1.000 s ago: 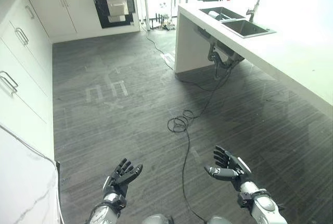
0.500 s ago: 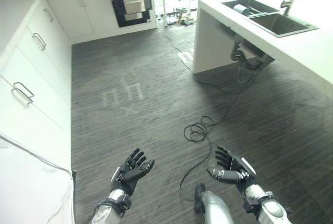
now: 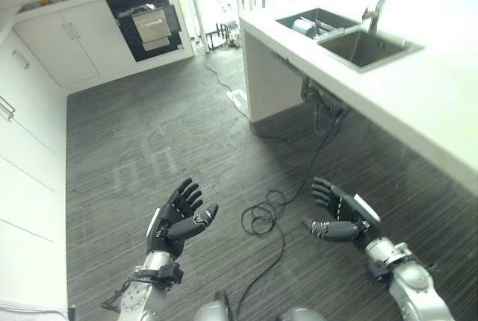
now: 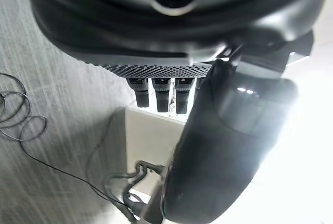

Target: Place the dishes in the dishwasher.

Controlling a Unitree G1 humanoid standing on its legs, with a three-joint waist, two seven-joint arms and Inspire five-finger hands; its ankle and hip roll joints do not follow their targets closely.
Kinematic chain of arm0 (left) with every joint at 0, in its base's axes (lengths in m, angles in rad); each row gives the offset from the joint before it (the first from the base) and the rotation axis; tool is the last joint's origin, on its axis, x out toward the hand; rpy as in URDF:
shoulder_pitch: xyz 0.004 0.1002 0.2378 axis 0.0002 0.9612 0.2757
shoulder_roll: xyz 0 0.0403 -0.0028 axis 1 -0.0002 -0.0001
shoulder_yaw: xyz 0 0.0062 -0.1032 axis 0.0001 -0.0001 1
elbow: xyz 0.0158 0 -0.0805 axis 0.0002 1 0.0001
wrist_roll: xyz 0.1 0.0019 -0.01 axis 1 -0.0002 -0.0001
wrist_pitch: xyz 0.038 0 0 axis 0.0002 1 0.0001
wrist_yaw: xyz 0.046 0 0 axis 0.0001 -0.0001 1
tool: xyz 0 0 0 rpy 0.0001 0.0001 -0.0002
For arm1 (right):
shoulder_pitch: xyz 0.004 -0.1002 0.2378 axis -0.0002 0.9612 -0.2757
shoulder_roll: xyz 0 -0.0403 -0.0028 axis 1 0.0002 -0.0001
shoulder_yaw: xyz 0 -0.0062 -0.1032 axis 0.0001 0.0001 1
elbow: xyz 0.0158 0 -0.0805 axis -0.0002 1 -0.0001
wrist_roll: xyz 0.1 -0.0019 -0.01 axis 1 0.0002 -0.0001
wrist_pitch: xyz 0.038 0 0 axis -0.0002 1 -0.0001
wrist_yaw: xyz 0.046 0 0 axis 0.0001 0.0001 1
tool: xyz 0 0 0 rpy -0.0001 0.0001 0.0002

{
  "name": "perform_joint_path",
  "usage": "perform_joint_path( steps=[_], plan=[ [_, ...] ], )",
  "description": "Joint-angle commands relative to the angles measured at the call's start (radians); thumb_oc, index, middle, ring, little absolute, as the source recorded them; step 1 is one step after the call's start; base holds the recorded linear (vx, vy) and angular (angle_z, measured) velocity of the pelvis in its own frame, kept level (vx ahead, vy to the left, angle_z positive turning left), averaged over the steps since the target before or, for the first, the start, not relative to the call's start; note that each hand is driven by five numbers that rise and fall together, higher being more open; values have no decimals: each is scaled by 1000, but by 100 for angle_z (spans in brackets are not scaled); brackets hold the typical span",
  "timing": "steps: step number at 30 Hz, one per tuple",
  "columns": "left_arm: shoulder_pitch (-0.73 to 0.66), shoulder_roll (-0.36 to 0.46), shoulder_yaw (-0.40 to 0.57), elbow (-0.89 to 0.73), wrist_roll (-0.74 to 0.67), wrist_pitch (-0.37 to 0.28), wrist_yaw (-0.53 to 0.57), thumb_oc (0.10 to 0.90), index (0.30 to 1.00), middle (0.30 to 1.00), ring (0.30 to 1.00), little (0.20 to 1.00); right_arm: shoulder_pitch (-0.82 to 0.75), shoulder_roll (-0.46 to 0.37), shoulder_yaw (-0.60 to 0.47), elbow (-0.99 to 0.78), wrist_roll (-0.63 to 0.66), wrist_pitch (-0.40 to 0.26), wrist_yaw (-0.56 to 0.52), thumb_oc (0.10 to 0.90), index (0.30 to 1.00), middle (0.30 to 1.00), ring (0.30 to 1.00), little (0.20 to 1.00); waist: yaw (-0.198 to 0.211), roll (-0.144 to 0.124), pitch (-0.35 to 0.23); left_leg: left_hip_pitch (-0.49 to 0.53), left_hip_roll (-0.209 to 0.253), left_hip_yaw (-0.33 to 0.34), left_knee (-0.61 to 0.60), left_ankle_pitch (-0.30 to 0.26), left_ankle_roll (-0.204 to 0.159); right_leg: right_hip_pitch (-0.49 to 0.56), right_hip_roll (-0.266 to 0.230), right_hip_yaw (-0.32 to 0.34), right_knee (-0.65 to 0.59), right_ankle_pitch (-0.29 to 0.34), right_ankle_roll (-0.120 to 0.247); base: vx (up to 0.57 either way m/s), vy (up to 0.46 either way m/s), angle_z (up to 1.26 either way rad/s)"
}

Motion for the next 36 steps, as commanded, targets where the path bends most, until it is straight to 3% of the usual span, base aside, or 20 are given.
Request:
perform_joint_path(
  steps=[1,3,7,9,10,11,12,14,15,17,20,22,26,30,32,36],
  plan=[
    [-10,105,73,-98,43,-135,-30,800,900,900,900,900,-46,4,-40,-102,50,-97,15,800,900,900,900,900,49,-52,-47,64,-38,34,45,14,-42,68,-63,28,-195,106,175,205,240,-25],
    [-11,109,77,-95,40,-141,-22,800,900,900,900,900,-42,-8,-45,-113,64,-97,26,800,900,900,900,900,54,-44,-56,56,-32,40,45,-3,-37,93,-85,2,-195,95,188,299,349,-22],
    [-79,145,77,-95,55,-118,-1,800,900,900,900,900,-40,7,-57,-143,103,-77,12,800,900,900,900,900,48,-62,-86,128,-103,23,45,-64,23,140,-149,-16,-195,126,232,313,367,-17],
    [-106,161,73,-94,74,-113,-9,800,900,900,900,900,-43,29,-61,-147,95,-80,0,800,900,900,900,900,44,-78,-89,147,-140,10,45,-87,51,156,-179,-25,-195,211,259,248,255,20],
    [-121,168,72,-98,78,-104,-15,800,900,900,900,900,-50,42,-65,-149,78,-80,-13,800,900,900,900,900,45,-78,-91,159,-165,-5,45,-104,72,181,-188,-32,-195,307,269,280,295,39],
    [-123,168,72,-101,78,-101,-17,800,900,900,900,900,-54,47,-66,-149,72,-80,-18,800,900,900,900,900,44,-73,-89,166,-172,-14,45,-109,80,193,-187,-39,-195,346,273,332,355,43],
    [-124,167,69,-104,62,-91,-29,800,900,900,900,900,-59,56,-64,-145,69,-83,-26,800,900,900,900,900,40,-59,-86,181,-182,-30,45,-118,92,193,-181,-42,-155,408,272,226,279,48],
    [-121,156,72,-117,19,-69,-44,800,900,900,900,900,-58,74,-58,-150,61,-92,-36,800,900,900,900,900,32,-39,-75,204,-193,-43,45,-132,109,110,-184,-33,24,446,267,184,270,42],
    [-119,148,71,-129,27,-71,-37,800,900,900,900,900,-64,81,-49,-151,54,-99,-39,800,900,900,900,900,28,-30,-70,215,-190,-38,45,-142,117,53,-189,-46,77,435,254,135,196,29],
    [-125,151,66,-146,29,-80,-32,800,900,900,900,900,-79,75,-41,-153,65,-102,-47,800,900,900,900,900,27,-33,-65,219,-193,-30,45,-147,118,5,-175,-73,54,398,237,156,92,6],
    [-142,160,75,-192,44,-70,-20,800,900,900,900,900,-78,67,-64,-187,126,-84,-39,800,900,900,900,900,15,-57,-54,246,-197,-13,45,-156,102,7,-144,-146,-195,398,239,247,-70,2],
    [-151,162,70,-210,48,-59,-3,800,900,900,900,900,-62,61,-76,-205,168,-94,-27,800,900,900,900,900,3,-93,-39,284,-226,10,45,-187,97,-116,-205,-141,-195,340,257,310,-156,13],
    [-155,154,35,-228,74,-57,6,800,900,900,900,900,-59,74,-63,-218,163,-99,-59,800,900,900,900,900,-18,-91,-36,325,-248,-3,45,-220,105,-268,-241,-85,-195,332,265,310,-131,-8],
    [-144,163,40,-238,73,-62,-2,800,900,900,900,900,-59,74,-58,-230,161,-98,-62,800,900,900,900,900,-18,-91,-40,340,-253,3,45,-241,110,-269,-248,-90,-195,334,271,214,-118,14],
    [-144,174,39,-250,58,-61,10,800,900,900,900,900,-70,54,-48,-235,141,-111,-74,800,900,900,900,900,-17,-87,-63,376,-234,32,45,-270,106,-239,-236,-102,-195,329,280,492,-309,16],
    [-165,174,27,-250,38,-57,6,800,900,900,900,900,-98,26,-52,-242,147,-113,-99,800,900,900,900,900,-41,-101,-94,445,-227,66,45,-304,105,-184,-222,-100,-195,349,262,344,-235,-23]
  ],
)
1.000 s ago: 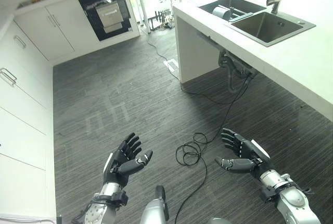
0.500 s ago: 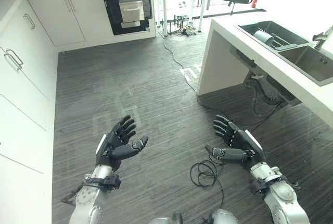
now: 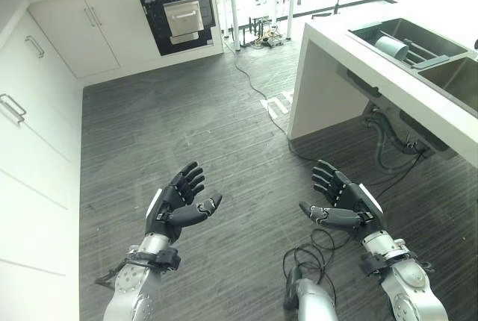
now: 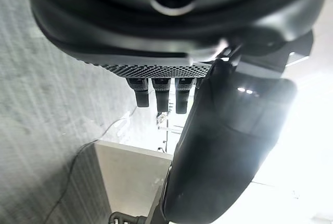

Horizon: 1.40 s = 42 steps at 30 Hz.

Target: Place the dishes in the dishwasher.

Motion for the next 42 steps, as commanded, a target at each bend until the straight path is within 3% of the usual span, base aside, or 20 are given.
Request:
perform_joint_path(
  steps=[1,3,5,6,9,11,13,15,16,17,19,21,24,28,33,34,36,37,39,42],
  plan=[
    [-86,61,23,-149,-28,-96,-26,800,900,900,900,900,-80,-32,-50,-117,31,-131,-36,800,900,900,900,900,-36,-30,-104,-83,30,-53,59,-46,-35,45,-14,7,-91,21,203,272,-210,-30],
    [-99,59,12,-156,-25,-119,-28,800,900,900,900,900,-91,-53,-59,-124,35,-139,-28,800,900,900,900,900,-44,-14,-111,-49,63,-29,59,30,-64,74,13,-2,-91,-13,174,328,-238,-50],
    [-118,55,9,-182,-12,-172,-7,800,900,900,900,900,-102,-81,-76,-132,37,-147,-4,800,900,900,900,900,-42,-18,-116,-5,85,5,59,283,-132,119,40,9,-91,-73,124,388,-305,-44],
    [-122,52,10,-191,-14,-191,0,800,900,900,900,900,-105,-89,-78,-134,35,-145,6,800,900,900,900,900,-38,-29,-116,-4,79,14,88,347,-149,132,38,19,-91,-88,113,269,-260,-58],
    [-107,30,29,-234,-2,-237,6,800,900,900,900,900,-105,-104,-86,-154,34,-152,26,800,900,900,900,900,-18,-55,-91,-148,91,-10,368,408,-178,186,51,55,-91,-130,72,226,-213,-65],
    [-101,18,42,-250,-9,-264,2,800,900,900,900,900,-109,-100,-92,-166,56,-144,14,800,900,900,900,900,1,-71,-69,-291,97,-27,420,359,-141,216,57,81,-91,-140,69,229,-98,-43],
    [-95,13,64,-271,-30,-260,-8,800,900,900,900,900,-126,-89,-95,-166,62,-130,4,800,900,900,900,900,14,-73,-61,-299,99,-11,309,334,-120,229,71,113,-91,-152,79,251,47,-59],
    [-84,20,76,-280,-44,-271,-12,800,900,900,900,900,-138,-78,-93,-173,48,-117,6,800,900,900,900,900,16,-54,-59,-256,113,7,59,350,-120,242,96,148,-91,-163,96,309,186,-92],
    [-72,23,85,-286,-61,-278,-22,800,900,900,900,900,-130,-68,-94,-187,34,-114,6,800,900,900,900,900,18,-18,-53,-326,149,-38,59,277,-129,259,133,163,-91,-178,110,356,307,-101],
    [-64,20,91,-286,-84,-282,-35,800,900,900,900,900,-124,-66,-97,-193,25,-113,20,800,900,900,900,900,21,-5,-55,-368,157,-85,59,247,-137,268,148,181,-91,-189,114,341,342,-82],
    [-43,9,106,-291,-117,-297,-54,800,900,900,900,900,-111,-70,-107,-209,12,-121,39,800,900,900,900,900,35,7,-65,-434,162,-161,59,256,-158,277,168,212,-91,-202,112,295,262,-46],
    [-34,-1,112,-294,-127,-310,-67,800,900,900,900,900,-96,-83,-118,-227,31,-125,42,800,900,900,900,900,40,13,-68,-463,176,-167,59,278,-169,300,175,219,-91,-223,110,251,246,-54],
    [-39,-4,117,-291,-118,-331,-67,800,900,900,900,900,-87,-94,-136,-250,59,-116,38,800,900,900,900,900,39,14,-77,-473,186,-168,59,250,-161,322,145,205,-91,-234,123,239,289,-43],
    [-99,33,120,-283,-95,-296,-44,800,900,900,900,900,-50,-75,-169,-285,91,-114,21,800,900,900,900,900,23,3,-106,-411,137,-164,59,196,-120,351,80,180,-91,-213,168,289,339,11],
    [-123,46,136,-290,-68,-259,-56,800,900,900,900,900,-46,-16,-181,-273,91,-134,-5,800,900,900,900,900,25,-18,-111,-372,65,-187,59,156,-60,384,26,152,-91,-68,208,250,266,46],
    [-125,48,135,-293,-64,-255,-57,800,900,900,900,900,-50,3,-171,-266,67,-142,-10,800,900,900,900,900,27,-9,-111,-359,43,-201,59,143,-38,401,29,144,-91,3,208,228,263,15],
    [-123,47,136,-300,-61,-249,-57,800,900,900,900,900,-50,14,-163,-264,53,-149,-15,800,900,900,900,900,25,2,-108,-344,35,-212,59,136,-28,405,36,136,-80,56,206,174,231,5],
    [-120,45,133,-304,-55,-248,-53,800,900,900,900,900,-48,20,-155,-263,48,-158,-23,800,900,900,900,900,23,14,-101,-331,30,-216,59,129,-18,379,41,129,21,76,201,135,231,6],
    [-109,41,125,-317,-39,-257,-45,800,900,900,900,900,-46,28,-131,-269,35,-170,-45,800,900,900,900,900,13,28,-85,-307,28,-200,59,114,-8,275,77,124,187,64,184,151,232,-6],
    [-109,53,124,-332,-59,-244,-46,800,900,900,900,900,-38,2,-149,-272,66,-174,-63,800,900,900,900,900,1,9,-79,-298,19,-171,59,110,-15,237,128,65,40,10,166,197,52,-11]
  ],
)
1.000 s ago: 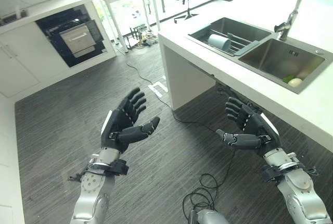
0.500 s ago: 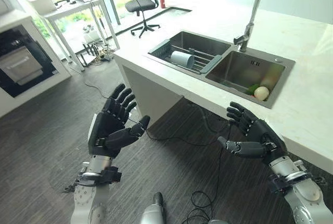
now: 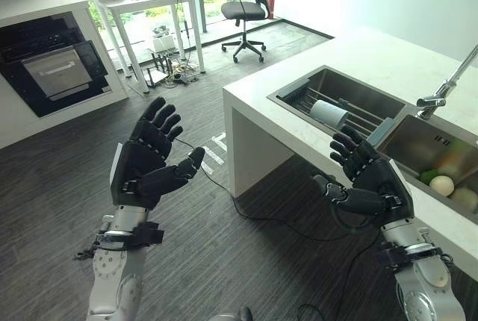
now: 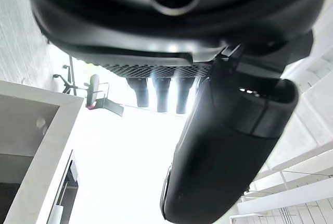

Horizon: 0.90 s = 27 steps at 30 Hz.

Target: Place the dishes in the dishwasher.

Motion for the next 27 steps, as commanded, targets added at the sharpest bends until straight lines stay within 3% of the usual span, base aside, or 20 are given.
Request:
perform_joint_path(
  steps=[1,2,4,6,7,9,14,16,18,19,20,22,24,25,27],
  plan=[
    [-73,47,26,-157,11,-62,-16,800,900,900,900,900,-93,-49,-85,-53,38,-136,-19,800,900,900,900,900,-3,-4,-28,-6,50,-15,69,-120,-117,142,129,-171,-488,122,-37,259,-57,-9],
    [-72,52,29,-154,12,-63,-15,800,900,900,900,900,-88,-53,-94,-50,47,-140,-7,800,900,900,900,900,-9,-15,-22,10,47,-4,69,-131,-119,133,125,-189,-549,112,-36,212,-89,-13],
    [-63,55,28,-155,17,-65,-10,800,900,900,900,900,-81,-63,-104,-52,64,-145,0,800,900,900,900,900,-15,-39,-13,41,33,21,69,-156,-123,72,85,-207,-549,90,-29,205,-108,-7],
    [-58,51,25,-160,31,-65,7,800,900,900,900,900,-99,-56,-87,-51,62,-138,2,800,900,900,900,900,-7,-45,-12,75,40,55,69,-185,-126,29,14,-264,-549,143,-16,206,-115,-42],
    [-54,50,27,-163,34,-68,10,800,900,900,900,900,-110,-54,-77,-45,51,-138,-1,800,900,900,900,900,0,-45,-13,83,48,70,69,-194,-127,31,-1,-281,-549,128,-17,187,-159,-63],
    [-50,50,16,-177,26,-65,20,800,900,900,900,900,-131,-69,-63,-33,43,-142,-32,800,900,900,900,900,6,-43,-21,102,57,80,69,-211,-129,45,24,-243,-549,60,-21,213,-231,-61],
    [-84,36,-10,-178,-10,-54,44,800,900,900,900,900,-178,-78,-35,-17,0,-141,-75,800,900,900,900,900,-4,-40,-57,121,64,133,69,-206,-139,50,49,-196,-549,24,-46,216,-225,-25],
    [-89,26,-12,-176,-26,-57,55,800,900,900,900,900,-167,-83,-44,-15,-4,-154,-81,800,900,900,900,900,-12,-33,-59,139,77,153,69,-150,-164,53,61,-184,-549,12,-58,162,-180,-44],
    [-97,14,-23,-172,-29,-60,71,800,900,900,900,900,-152,-99,-68,-14,11,-169,-86,800,900,900,900,900,-21,-33,-55,167,102,185,69,24,-225,72,70,-172,-549,-15,-84,229,-234,-11],
    [-97,9,-22,-173,-32,-63,70,800,900,900,900,900,-149,-102,-79,-15,11,-170,-83,800,900,900,900,900,-20,-47,-51,182,98,202,69,92,-246,82,60,-165,-549,-22,-93,191,-232,-33],
    [-88,2,-18,-179,-29,-84,65,800,900,900,900,900,-144,-112,-94,-23,9,-168,-80,800,900,900,900,900,-17,-65,-26,107,115,197,238,130,-266,105,52,-149,-549,-35,-110,116,-171,-45],
    [-82,-3,-8,-181,-23,-92,61,800,900,900,900,900,-143,-112,-102,-29,4,-158,-80,800,900,900,900,900,-16,-68,-18,59,131,184,247,107,-248,113,59,-137,-549,-37,-109,123,-77,-35],
    [-78,0,6,-182,-20,-91,52,800,900,900,900,900,-152,-112,-105,-28,2,-149,-83,800,900,900,900,900,-12,-67,-17,70,131,184,161,81,-226,115,64,-122,-549,-38,-100,154,53,-38],
    [-69,6,18,-180,31,-112,67,800,900,900,900,900,-160,-110,-106,-23,8,-144,-73,800,900,900,900,900,-12,-55,-19,102,137,173,69,56,-218,120,80,-105,-549,-48,-93,134,155,-51],
    [-47,25,44,-177,56,-129,79,800,900,900,900,900,-159,-100,-116,-18,14,-135,-39,800,900,900,900,900,-16,-15,-31,24,180,107,69,-62,-218,111,127,-60,-549,-56,-80,176,260,-64]
  ],
)
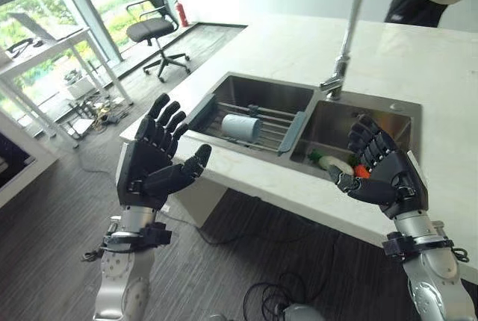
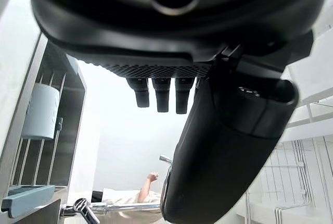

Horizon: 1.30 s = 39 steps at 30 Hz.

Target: Place the dishes in the dishwasher.

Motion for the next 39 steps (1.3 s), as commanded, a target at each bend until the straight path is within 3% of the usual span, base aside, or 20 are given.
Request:
perform_joint_path(
  steps=[1,4,7,9,12,16,18,21,23,24,26,30,36,38,39],
  plan=[
    [-36,37,98,-97,43,-147,12,800,900,900,900,900,-87,-25,-71,-92,13,-88,64,800,900,900,900,900,14,21,-49,-29,44,-85,22,-35,-22,8,-22,55,-21,48,-74,146,216,-55],
    [-20,37,120,-92,48,-172,26,800,900,900,900,900,-61,-21,-88,-105,23,-92,84,800,900,900,900,900,21,32,-62,-94,52,-177,22,2,-53,19,-7,91,-21,22,-74,176,264,-66],
    [4,31,143,-93,42,-202,1,800,900,900,900,900,-48,-37,-108,-128,20,-80,61,800,900,900,900,900,35,46,-59,-138,82,-199,22,28,-63,44,-30,84,-21,-2,-72,194,433,-63],
    [-3,40,152,-94,34,-189,1,800,900,900,900,900,-42,-36,-112,-141,12,-68,50,800,900,900,900,900,31,53,-64,-118,73,-190,22,10,-52,51,-69,67,-21,8,-53,219,548,-49],
    [-71,67,153,-81,30,-134,-49,800,900,900,900,900,-19,-19,-128,-159,-3,-63,28,800,900,900,900,900,14,35,-72,-76,11,-188,22,-28,-16,53,-153,57,-21,60,-1,240,493,-42],
    [-82,81,155,-92,28,-79,-113,800,900,900,900,900,-17,5,-130,-153,5,-56,35,800,900,900,900,900,11,25,-70,-65,-19,-173,22,-45,11,63,-196,38,-21,118,9,144,286,8],
    [-88,94,153,-105,13,-63,-127,800,900,900,900,900,-35,27,-107,-139,-11,-54,60,800,900,900,900,900,24,33,-60,-49,-27,-141,22,-59,35,86,-218,-30,-21,211,11,138,306,-34],
    [-87,90,153,-107,-17,-57,-119,800,900,900,900,900,-57,39,-76,-127,-29,-57,51,800,900,900,900,900,37,39,-49,-36,-18,-120,22,-66,45,101,-206,-89,-21,255,9,64,124,-53],
    [-90,92,154,-106,-24,-73,-104,800,900,900,900,900,-69,38,-69,-116,-22,-61,47,800,900,900,900,900,37,35,-40,-33,-17,-109,22,-69,47,80,-167,-98,-21,205,1,32,-39,-60],
    [-93,91,151,-111,-31,-75,-97,800,900,900,900,900,-63,32,-75,-116,-12,-65,43,800,900,900,900,900,36,24,-40,-34,-27,-102,22,-71,51,60,-135,-87,-21,149,-9,52,-107,-63],
    [-92,85,145,-116,-34,-100,-84,800,900,900,900,900,-56,26,-77,-112,-1,-75,39,800,900,900,900,900,34,13,-41,-32,-32,-91,22,-71,50,33,-123,-73,-21,98,-17,63,-149,-27],
    [-91,75,132,-131,16,-153,-56,800,900,900,900,900,-63,32,-57,-110,8,-86,30,800,900,900,900,900,31,5,-45,-21,-26,-59,22,-86,53,-5,-133,-63,-21,106,-15,89,-217,-6],
    [-97,52,120,-147,-117,-107,-23,800,900,900,900,900,-97,14,-39,-110,-24,-65,-14,800,900,900,900,900,27,14,-73,26,2,-3,22,-111,45,-16,-98,-41,-21,79,-33,155,-299,-14],
    [-92,37,114,-152,-128,-93,-19,800,900,900,900,900,-91,12,-40,-109,-22,-56,-19,800,900,900,900,900,26,15,-69,50,1,24,22,-83,24,-7,-83,-37,-21,72,-48,168,-217,-19],
    [-88,29,109,-161,-134,-88,-18,800,900,900,900,900,-79,9,-47,-116,-25,-59,-15,800,900,900,900,900,30,11,-60,58,1,33,22,-35,8,0,-86,-38,-21,71,-52,132,-166,-11]
  ],
)
